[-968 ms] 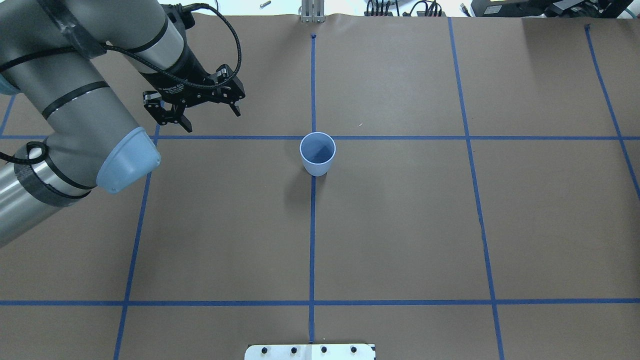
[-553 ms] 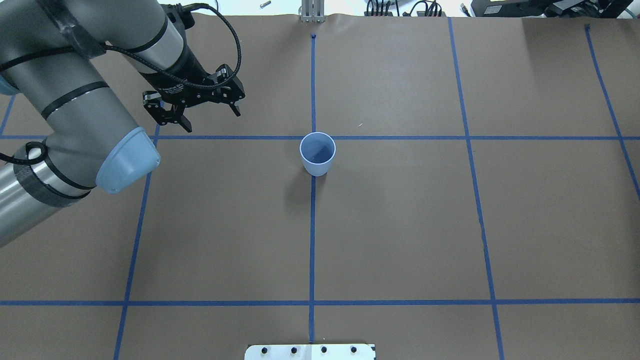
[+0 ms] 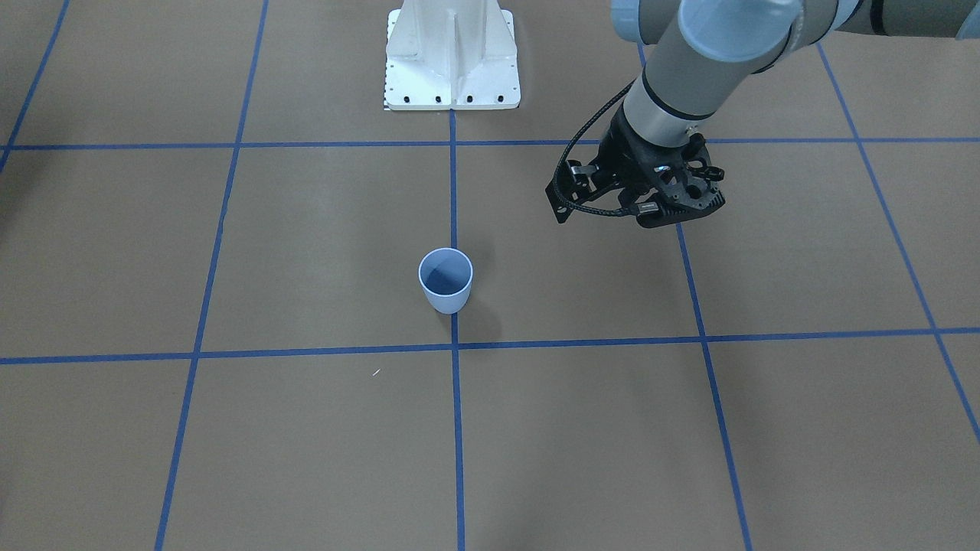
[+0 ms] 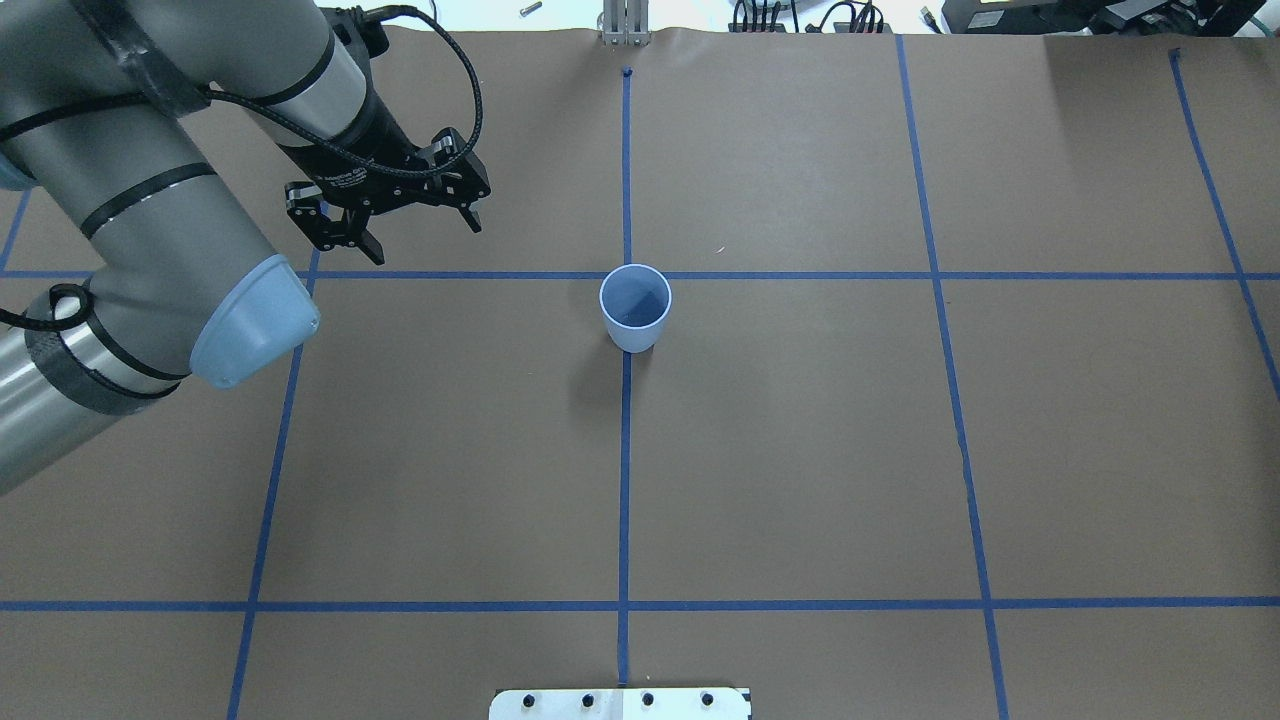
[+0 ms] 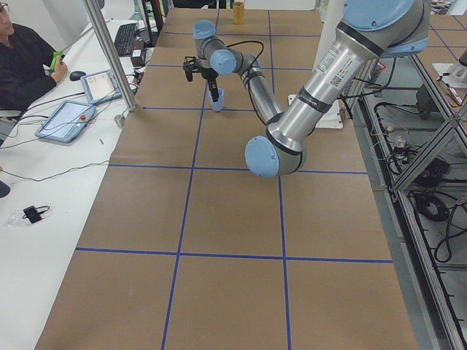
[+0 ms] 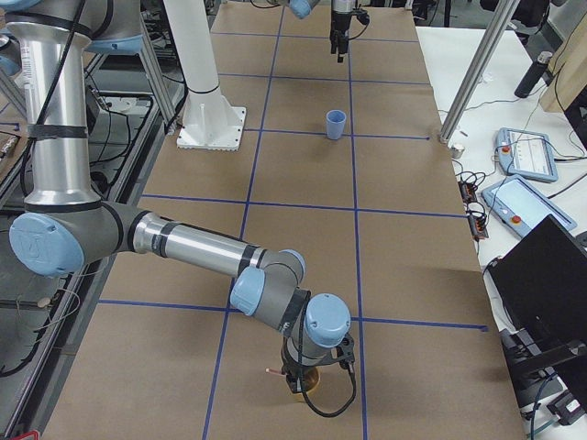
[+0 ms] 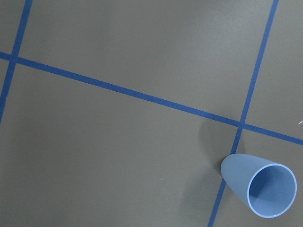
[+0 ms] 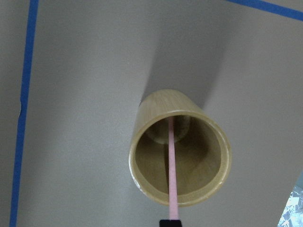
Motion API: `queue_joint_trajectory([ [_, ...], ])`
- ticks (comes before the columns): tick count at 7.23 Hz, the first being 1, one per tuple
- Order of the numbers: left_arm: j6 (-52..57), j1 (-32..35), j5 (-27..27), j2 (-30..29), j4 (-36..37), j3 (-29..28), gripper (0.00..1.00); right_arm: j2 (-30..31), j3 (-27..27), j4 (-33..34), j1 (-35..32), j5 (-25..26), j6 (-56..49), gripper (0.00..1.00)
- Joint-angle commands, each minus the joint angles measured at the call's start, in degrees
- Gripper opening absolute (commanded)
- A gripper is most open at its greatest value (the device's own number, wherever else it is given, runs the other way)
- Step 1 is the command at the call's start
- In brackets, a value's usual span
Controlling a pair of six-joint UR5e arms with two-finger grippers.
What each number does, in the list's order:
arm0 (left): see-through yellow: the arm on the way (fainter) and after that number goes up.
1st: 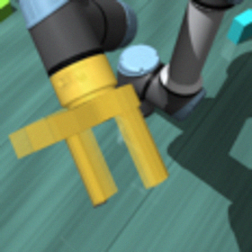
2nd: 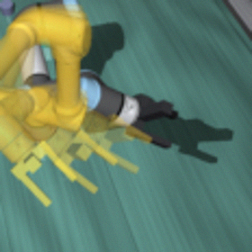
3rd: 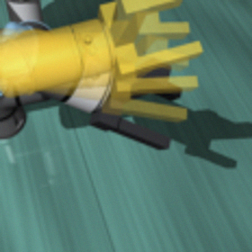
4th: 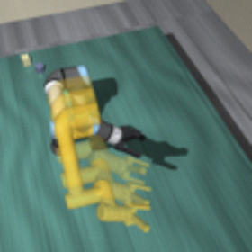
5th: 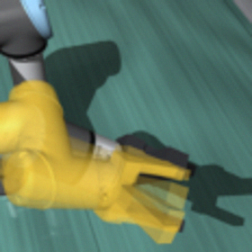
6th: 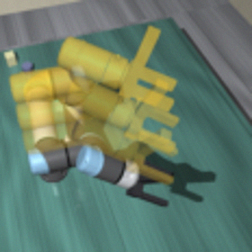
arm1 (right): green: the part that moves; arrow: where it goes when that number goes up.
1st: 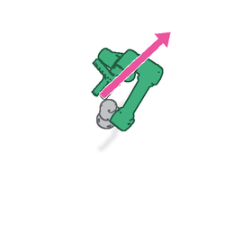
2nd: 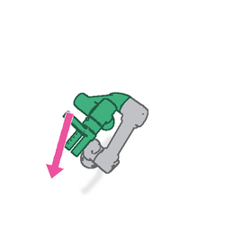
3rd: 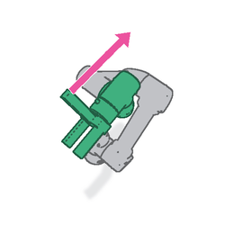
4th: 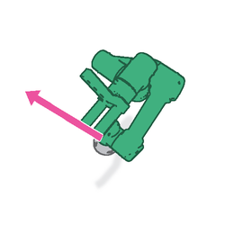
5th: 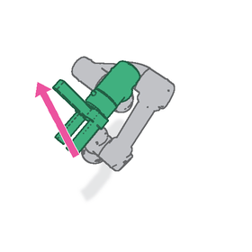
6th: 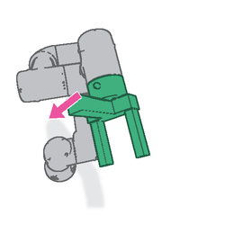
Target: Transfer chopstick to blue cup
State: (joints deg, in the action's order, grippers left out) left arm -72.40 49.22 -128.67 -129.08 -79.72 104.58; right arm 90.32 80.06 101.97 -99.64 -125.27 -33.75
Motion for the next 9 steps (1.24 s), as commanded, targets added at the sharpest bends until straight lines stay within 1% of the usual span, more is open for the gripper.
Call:
queue_joint_trajectory([
  [1, -0.11, 0.00, 0.00, -0.03, 0.00, 0.09, 0.99, 0.03, 0.01, -0.02, 0.23, 0.03, 0.00, 0.47],
  [2, -0.11, 0.00, 0.00, -0.03, 0.00, 0.09, 0.99, 0.03, 0.09, -0.02, 0.24, 0.03, 0.00, 0.49],
  [7, -0.29, 0.09, 0.09, 0.06, 0.09, 1.15, 0.99, 1.35, -0.08, 0.07, 0.32, 0.03, -0.26, 0.48],
  [8, -0.29, 0.09, 0.09, 0.06, 0.09, 1.32, 0.99, 1.35, -0.08, 0.07, 0.24, 0.03, -0.35, 0.28],
  [9, -0.55, 0.00, 0.00, -0.29, 0.09, 1.41, 0.99, 1.35, -0.17, -0.02, 0.32, 0.12, -0.35, 0.14],
])
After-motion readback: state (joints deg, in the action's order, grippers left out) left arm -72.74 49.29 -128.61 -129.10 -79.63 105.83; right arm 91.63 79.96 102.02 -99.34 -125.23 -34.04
